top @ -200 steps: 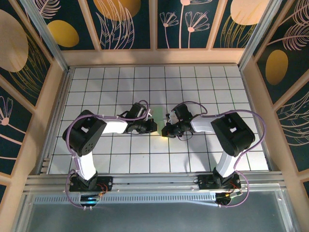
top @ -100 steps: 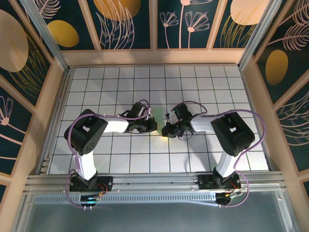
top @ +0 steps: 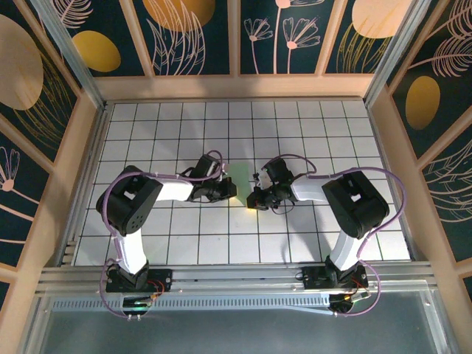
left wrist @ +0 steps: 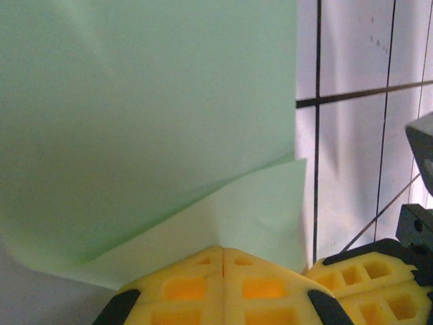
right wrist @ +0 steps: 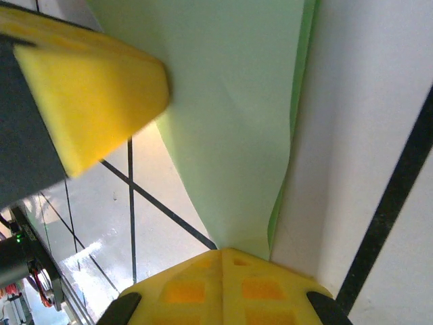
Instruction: Fold a paper plane with a square sheet of paper (fold left side to right side)
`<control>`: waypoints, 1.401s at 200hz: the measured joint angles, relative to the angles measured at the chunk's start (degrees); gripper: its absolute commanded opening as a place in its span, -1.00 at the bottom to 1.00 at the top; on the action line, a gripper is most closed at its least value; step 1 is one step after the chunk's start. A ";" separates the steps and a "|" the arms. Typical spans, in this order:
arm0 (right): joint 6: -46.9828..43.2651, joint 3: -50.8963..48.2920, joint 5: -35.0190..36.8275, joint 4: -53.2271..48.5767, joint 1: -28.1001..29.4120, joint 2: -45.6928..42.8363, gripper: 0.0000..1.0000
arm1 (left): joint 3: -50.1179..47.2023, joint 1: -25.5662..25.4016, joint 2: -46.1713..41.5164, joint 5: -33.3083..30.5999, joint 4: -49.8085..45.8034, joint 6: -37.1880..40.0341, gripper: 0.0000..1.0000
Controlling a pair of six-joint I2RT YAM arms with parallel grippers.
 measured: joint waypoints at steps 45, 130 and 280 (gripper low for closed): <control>-0.09 0.00 0.00 0.00 0.00 0.00 -1.00 | 0.17 7.32 0.04 0.37 -0.39 2.56 -0.93; -0.07 0.00 0.00 0.04 0.00 0.00 -1.00 | -1.68 8.46 -7.74 -3.41 -2.89 6.08 -0.96; 0.48 0.81 -0.17 -0.90 -0.04 -0.02 -1.00 | 2.34 -1.81 1.16 -0.83 -1.42 2.78 -1.00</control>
